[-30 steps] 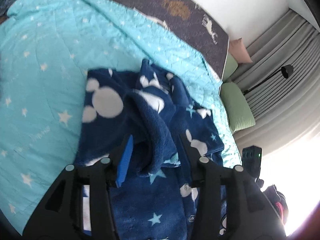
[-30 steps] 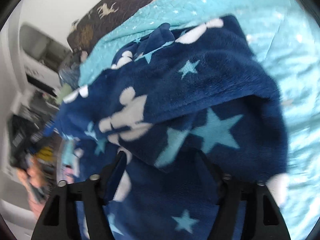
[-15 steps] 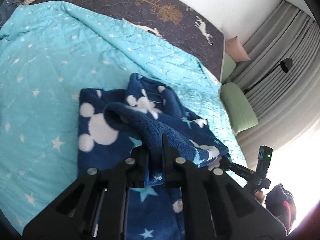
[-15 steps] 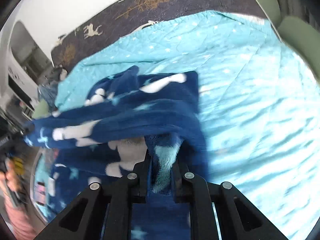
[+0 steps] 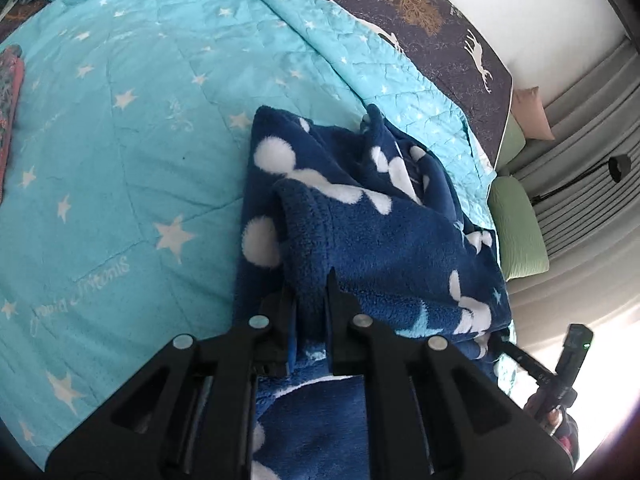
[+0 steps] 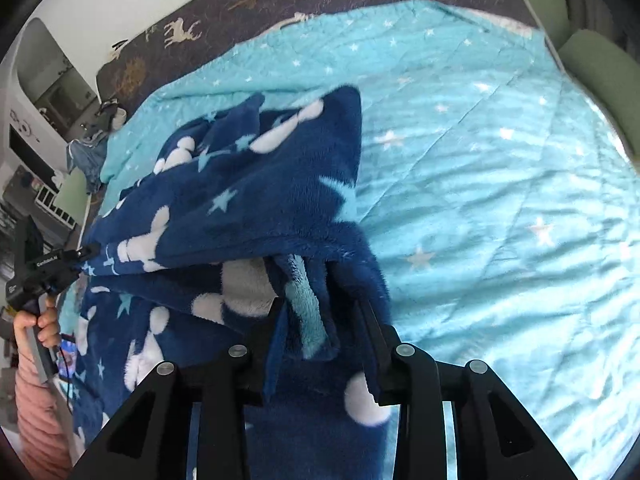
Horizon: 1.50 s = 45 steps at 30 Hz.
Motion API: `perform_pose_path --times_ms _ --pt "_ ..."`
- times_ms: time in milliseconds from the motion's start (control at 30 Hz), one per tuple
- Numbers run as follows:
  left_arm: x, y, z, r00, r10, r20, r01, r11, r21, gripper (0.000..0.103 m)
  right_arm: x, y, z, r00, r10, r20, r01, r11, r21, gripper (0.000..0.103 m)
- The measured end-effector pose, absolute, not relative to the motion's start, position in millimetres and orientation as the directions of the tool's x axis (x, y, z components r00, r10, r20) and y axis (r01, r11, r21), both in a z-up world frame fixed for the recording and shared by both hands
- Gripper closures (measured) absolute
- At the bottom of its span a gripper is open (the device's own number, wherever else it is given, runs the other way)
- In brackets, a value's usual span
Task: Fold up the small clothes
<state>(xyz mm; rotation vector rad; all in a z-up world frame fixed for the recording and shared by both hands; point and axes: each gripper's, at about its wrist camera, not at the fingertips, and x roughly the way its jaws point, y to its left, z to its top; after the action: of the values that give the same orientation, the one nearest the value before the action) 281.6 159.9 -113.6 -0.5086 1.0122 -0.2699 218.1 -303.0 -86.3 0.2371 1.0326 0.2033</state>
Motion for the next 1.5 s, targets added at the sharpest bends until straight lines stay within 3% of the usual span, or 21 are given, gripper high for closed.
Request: perform_pose_path --times_ms 100,233,400,467,533,633,667,700,733,767,900,967,1067,1133,1200,1367,1500 --pt "280 152 -109 0.510 -0.431 -0.744 -0.002 0.865 -0.502 0.090 210 -291 -71 0.549 0.282 -0.787 -0.110 0.958 0.266 0.071" --pt "273 153 -101 0.543 -0.372 -0.753 -0.033 0.887 -0.461 0.086 206 -255 -66 0.548 0.357 -0.756 -0.240 0.933 0.267 0.086" --pt "250 148 -71 0.635 -0.431 -0.640 0.033 0.844 -0.535 0.086 236 -227 -94 0.559 0.210 -0.802 -0.183 0.975 0.128 0.091" --pt "248 140 -66 0.638 -0.476 -0.605 0.086 0.825 -0.558 0.080 249 -233 -105 0.563 0.167 -0.809 -0.123 0.985 0.118 0.091" --pt "254 127 -74 0.609 -0.493 -0.621 0.110 0.828 -0.550 0.076 254 -241 -109 0.572 0.195 -0.797 -0.095 0.981 0.172 0.091" --pt "270 114 -103 0.560 -0.412 -0.719 0.053 0.884 -0.465 0.076 254 -251 -107 0.600 0.211 -0.772 -0.091 0.976 0.196 0.094" --pt "277 111 -118 0.547 -0.353 -0.759 0.036 0.916 -0.399 0.077 254 -254 -105 0.611 0.191 -0.768 -0.078 0.980 0.182 0.094" --pt "281 110 -130 0.541 -0.309 -0.782 0.025 0.935 -0.352 0.087 254 -261 -103 0.629 0.163 -0.760 -0.050 0.984 0.170 0.097" --pt "283 111 -140 0.539 -0.297 -0.788 0.027 0.941 -0.336 0.094 255 -272 -103 0.642 0.146 -0.753 -0.017 0.984 0.176 0.103" --pt "283 116 -146 0.551 -0.315 -0.773 0.035 0.934 -0.356 0.097 256 -280 -105 0.641 0.150 -0.753 0.000 0.981 0.195 0.103" --pt "281 134 -145 0.548 -0.385 -0.743 0.014 0.892 -0.452 0.098 265 -319 -129 0.579 0.314 -0.752 0.079 0.897 0.435 0.103" --pt "276 132 -139 0.551 -0.372 -0.747 0.023 0.901 -0.432 0.098 261 -316 -125 0.563 0.330 -0.758 0.063 0.897 0.437 0.103" --pt "259 126 -120 0.570 -0.368 -0.735 0.063 0.911 -0.407 0.079 239 -312 -108 0.537 0.320 -0.780 0.011 0.922 0.386 0.096" --pt "243 120 -102 0.612 -0.342 -0.713 0.101 0.928 -0.358 0.052 219 -316 -96 0.543 0.313 -0.779 -0.014 0.931 0.364 0.088" --pt "217 114 -82 0.654 -0.327 -0.682 0.157 0.941 -0.300 0.045 195 -321 -85 0.556 0.279 -0.783 -0.024 0.947 0.321 0.080" --pt "157 113 -62 0.670 -0.355 -0.652 0.227 0.934 -0.276 0.035 141 -330 -65 0.581 0.253 -0.774 -0.057 0.961 0.271 0.075" --pt "107 121 -67 0.648 -0.400 -0.648 0.227 0.914 -0.338 0.032 103 -319 -62 0.576 0.280 -0.768 -0.114 0.958 0.264 0.067"
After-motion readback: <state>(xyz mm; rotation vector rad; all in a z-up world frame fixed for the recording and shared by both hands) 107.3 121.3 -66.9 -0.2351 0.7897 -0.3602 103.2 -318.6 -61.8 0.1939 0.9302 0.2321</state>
